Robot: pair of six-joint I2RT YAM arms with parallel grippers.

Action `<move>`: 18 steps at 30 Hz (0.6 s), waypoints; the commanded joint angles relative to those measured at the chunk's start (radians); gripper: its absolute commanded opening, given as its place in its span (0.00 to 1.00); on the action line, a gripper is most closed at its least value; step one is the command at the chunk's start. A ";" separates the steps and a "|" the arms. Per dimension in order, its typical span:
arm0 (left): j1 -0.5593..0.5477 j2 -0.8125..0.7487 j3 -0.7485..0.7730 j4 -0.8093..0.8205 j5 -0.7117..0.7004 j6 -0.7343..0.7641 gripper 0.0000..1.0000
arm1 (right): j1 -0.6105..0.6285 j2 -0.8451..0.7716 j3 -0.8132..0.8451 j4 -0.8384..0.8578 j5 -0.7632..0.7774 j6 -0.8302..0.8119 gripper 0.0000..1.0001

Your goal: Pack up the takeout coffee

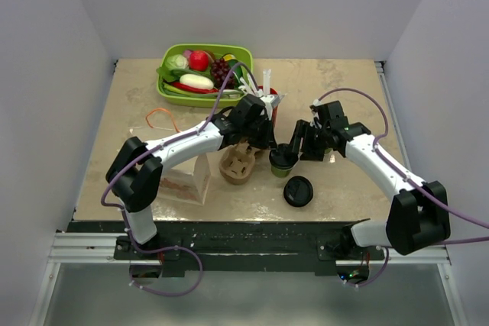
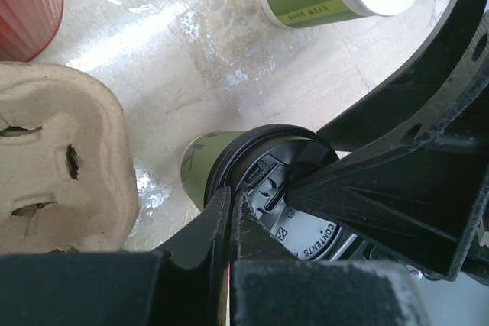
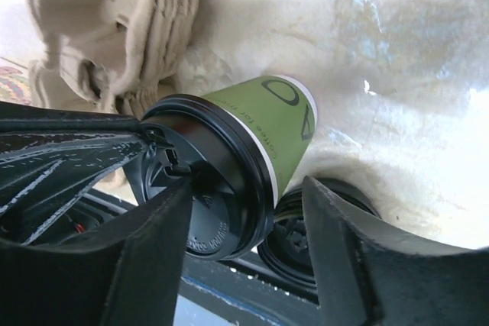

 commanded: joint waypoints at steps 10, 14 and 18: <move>-0.020 -0.008 -0.006 -0.065 -0.017 0.015 0.00 | 0.004 -0.028 -0.040 -0.090 -0.142 0.003 0.51; -0.024 -0.009 -0.008 -0.075 -0.037 0.012 0.00 | 0.001 -0.037 -0.049 -0.083 -0.157 0.014 0.41; -0.029 -0.011 -0.017 -0.075 -0.034 0.009 0.00 | -0.021 -0.034 -0.092 0.001 -0.177 0.067 0.33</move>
